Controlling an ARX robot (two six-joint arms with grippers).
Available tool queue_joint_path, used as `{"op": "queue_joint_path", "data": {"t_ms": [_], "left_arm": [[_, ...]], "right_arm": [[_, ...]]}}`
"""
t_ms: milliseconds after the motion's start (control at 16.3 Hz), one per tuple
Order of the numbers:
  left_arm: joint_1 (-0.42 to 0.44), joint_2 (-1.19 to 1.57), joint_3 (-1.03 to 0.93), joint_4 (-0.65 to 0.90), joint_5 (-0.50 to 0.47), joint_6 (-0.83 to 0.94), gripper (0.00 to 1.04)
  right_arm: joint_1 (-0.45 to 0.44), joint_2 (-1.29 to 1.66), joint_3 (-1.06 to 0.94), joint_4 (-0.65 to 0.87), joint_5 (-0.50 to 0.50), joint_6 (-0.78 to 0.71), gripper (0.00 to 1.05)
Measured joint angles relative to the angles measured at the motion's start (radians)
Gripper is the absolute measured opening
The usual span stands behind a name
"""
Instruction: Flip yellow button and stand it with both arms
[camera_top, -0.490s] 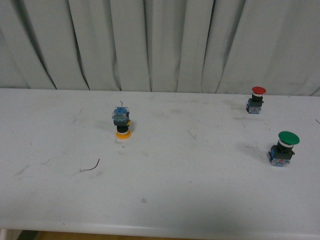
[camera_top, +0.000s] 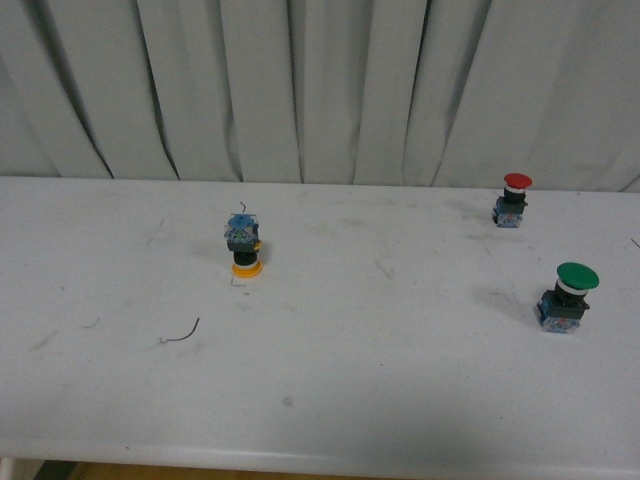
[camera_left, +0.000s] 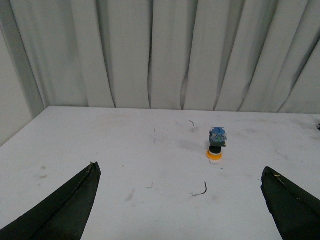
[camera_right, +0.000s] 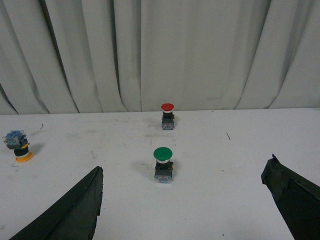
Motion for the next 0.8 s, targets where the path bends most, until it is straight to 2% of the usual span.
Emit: {"op": "queue_joint_path", "data": {"t_ms": [735,796], "left_arm": [[0.0,0.0,0.0,0.0,0.0,0.0,0.98],[-0.014,0.018,0.027,-0.1,-0.047,-0.023,0.98]], "right_arm": [[0.0,0.0,0.0,0.0,0.0,0.0,0.98],[0.0,0.0,0.0,0.0,0.0,0.0,0.98]]}}
